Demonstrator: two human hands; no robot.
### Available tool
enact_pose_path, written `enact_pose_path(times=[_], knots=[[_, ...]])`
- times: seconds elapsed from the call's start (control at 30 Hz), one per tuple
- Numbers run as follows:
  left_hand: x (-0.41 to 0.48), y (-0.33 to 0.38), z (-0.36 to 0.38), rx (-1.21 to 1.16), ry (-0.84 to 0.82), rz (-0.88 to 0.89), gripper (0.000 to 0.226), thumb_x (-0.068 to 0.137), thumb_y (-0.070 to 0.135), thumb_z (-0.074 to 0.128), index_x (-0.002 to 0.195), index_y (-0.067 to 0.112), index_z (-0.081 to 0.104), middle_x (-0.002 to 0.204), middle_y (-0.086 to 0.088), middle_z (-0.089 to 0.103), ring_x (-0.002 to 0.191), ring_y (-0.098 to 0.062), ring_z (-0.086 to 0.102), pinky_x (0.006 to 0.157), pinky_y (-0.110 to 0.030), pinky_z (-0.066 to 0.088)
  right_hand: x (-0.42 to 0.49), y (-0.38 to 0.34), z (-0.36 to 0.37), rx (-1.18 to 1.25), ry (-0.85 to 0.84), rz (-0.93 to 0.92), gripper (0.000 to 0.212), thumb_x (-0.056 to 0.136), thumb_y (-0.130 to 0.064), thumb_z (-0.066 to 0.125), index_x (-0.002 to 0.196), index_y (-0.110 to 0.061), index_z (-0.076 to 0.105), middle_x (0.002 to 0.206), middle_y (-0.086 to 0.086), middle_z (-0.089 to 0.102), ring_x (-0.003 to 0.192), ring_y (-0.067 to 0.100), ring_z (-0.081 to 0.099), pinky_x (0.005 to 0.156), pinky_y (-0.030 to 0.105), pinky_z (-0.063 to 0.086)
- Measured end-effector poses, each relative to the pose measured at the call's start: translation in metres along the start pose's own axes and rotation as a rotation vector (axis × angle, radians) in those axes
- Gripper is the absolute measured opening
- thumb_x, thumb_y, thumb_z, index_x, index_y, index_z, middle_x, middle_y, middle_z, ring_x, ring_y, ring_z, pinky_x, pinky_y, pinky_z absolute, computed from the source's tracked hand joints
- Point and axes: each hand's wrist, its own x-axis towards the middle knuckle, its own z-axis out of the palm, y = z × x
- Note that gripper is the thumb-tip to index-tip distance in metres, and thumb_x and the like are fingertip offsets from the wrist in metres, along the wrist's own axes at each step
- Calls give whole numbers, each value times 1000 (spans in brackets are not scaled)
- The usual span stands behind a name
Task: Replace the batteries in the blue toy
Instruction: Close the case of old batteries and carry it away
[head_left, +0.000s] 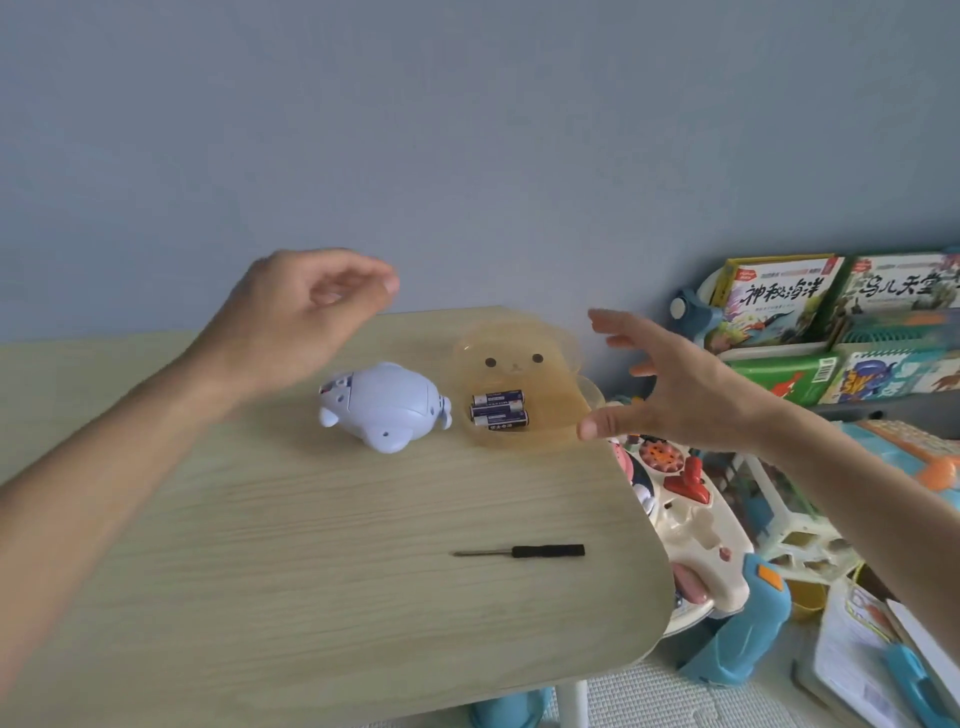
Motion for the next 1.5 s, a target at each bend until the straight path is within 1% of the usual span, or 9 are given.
enact_pose_path(times=[0.13,0.3,0.4,0.6,0.97,1.13,1.2,1.33,1.5], knots=[[38,23,53,383,-315,55,48,103,56,55,137,25,68,142,4,69,133,-18,63,114,-39,47,16,9,13,25,-152,50,156,38,-88,78,164,-38,0,172,-8,22,156,19,28,126,52,30],[64,12,78,483,-518,-65,48,106,50,53,143,20,59,144,-2,65,132,-24,60,113,-36,44,18,12,21,92,-143,40,144,54,-63,87,165,-32,1,170,-11,26,155,16,28,122,34,26],[65,3,78,384,-455,-16,20,102,42,62,96,23,57,97,2,59,91,-19,54,89,-31,42,17,17,21,103,-103,40,145,52,-65,87,166,-31,5,167,-10,32,152,12,32,123,36,29],[41,16,69,50,-250,37,25,100,36,71,119,22,79,111,7,82,109,-8,75,107,-32,53,6,20,20,70,-17,-59,143,54,-65,88,165,-31,5,157,-9,34,138,15,50,118,40,44],[3,24,46,-63,-299,91,13,79,26,91,90,28,86,91,17,84,95,3,77,89,-3,50,-19,0,8,232,169,-122,55,86,-62,62,127,-27,63,128,-11,74,109,1,75,93,35,64],[-6,34,47,65,-403,67,35,77,39,91,110,34,81,96,17,83,110,9,68,100,-14,49,-15,0,2,171,95,-112,54,80,-51,76,126,-23,71,126,-13,75,109,-4,73,94,25,62],[-10,39,50,130,-523,52,50,83,35,87,130,30,72,92,26,67,93,17,27,81,-10,50,-17,0,-1,83,23,-121,62,77,-55,76,134,-34,67,131,-17,72,108,-2,73,92,15,59],[-10,37,57,182,-559,75,65,79,32,91,139,22,68,95,14,80,47,17,57,49,1,39,-19,-1,-2,1,-51,-130,62,74,-56,77,134,-42,66,141,-28,61,107,-8,67,83,-2,49],[-13,34,58,240,-523,150,71,69,46,95,134,29,71,129,18,74,94,22,65,89,-5,49,-20,-3,-1,14,-21,-141,64,67,-56,81,129,-39,71,136,-26,66,102,-19,63,79,-3,47]])
